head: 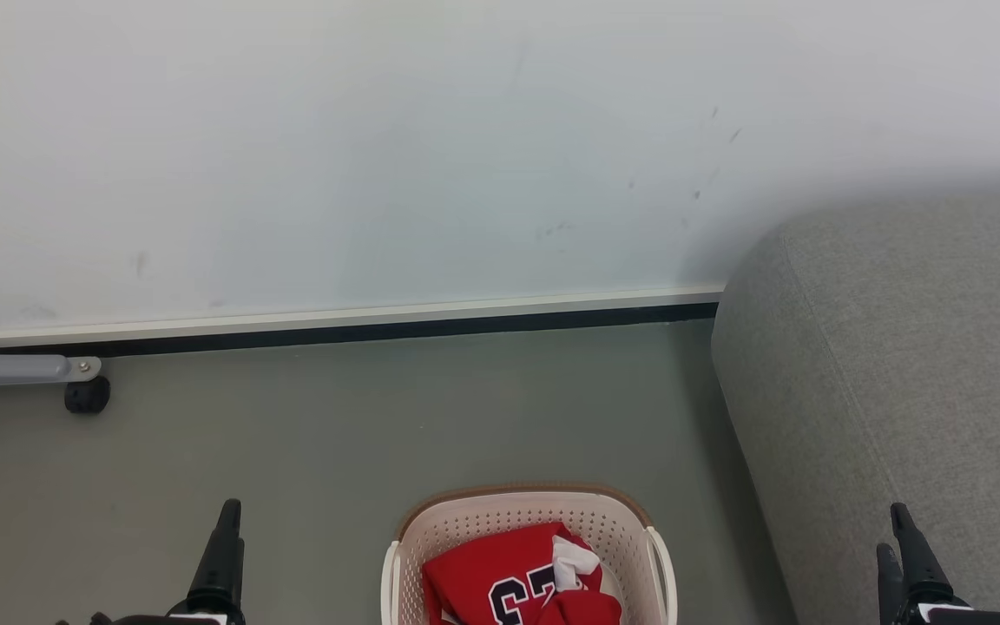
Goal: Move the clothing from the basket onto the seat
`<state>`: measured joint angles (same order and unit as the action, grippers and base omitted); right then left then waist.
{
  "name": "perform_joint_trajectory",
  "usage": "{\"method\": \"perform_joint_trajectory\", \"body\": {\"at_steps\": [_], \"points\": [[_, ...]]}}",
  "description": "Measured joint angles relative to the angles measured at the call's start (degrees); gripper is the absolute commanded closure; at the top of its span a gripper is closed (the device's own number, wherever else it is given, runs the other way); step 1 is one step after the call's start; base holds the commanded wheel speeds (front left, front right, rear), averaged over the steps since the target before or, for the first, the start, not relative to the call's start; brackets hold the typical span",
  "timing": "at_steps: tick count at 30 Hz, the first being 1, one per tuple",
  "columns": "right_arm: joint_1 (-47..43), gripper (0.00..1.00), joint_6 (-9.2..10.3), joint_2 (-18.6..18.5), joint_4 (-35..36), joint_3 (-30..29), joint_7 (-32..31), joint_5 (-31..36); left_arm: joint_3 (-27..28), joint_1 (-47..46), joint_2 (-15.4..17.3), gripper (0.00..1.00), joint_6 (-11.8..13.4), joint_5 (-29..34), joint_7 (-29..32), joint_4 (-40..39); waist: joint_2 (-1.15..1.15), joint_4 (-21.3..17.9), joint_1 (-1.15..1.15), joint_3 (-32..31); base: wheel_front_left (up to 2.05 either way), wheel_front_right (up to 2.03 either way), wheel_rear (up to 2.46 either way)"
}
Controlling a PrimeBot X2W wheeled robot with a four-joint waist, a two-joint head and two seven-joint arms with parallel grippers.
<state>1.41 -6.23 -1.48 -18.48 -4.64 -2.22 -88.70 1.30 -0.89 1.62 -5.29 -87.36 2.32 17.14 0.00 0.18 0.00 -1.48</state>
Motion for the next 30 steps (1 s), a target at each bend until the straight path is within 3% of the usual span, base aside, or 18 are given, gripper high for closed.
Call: {"method": "perform_joint_trajectory", "body": {"at_steps": [11,30], "points": [[-1.0,0.0,1.8,0.0,2.4,1.6,1.9,6.7,-1.5,0.1,0.1,0.0,2.0,7.2,-2.1,-2.1,0.0,0.1,0.0,-0.7,0.0,0.0,0.0],[-2.1,0.0,5.31,-2.2,6.3,8.3,6.1,27.7,-7.3,0.2,2.6,0.0,5.3,32.0,-6.1,-4.3,0.0,0.4,0.0,-2.1,0.0,0.0,0.0]]}}
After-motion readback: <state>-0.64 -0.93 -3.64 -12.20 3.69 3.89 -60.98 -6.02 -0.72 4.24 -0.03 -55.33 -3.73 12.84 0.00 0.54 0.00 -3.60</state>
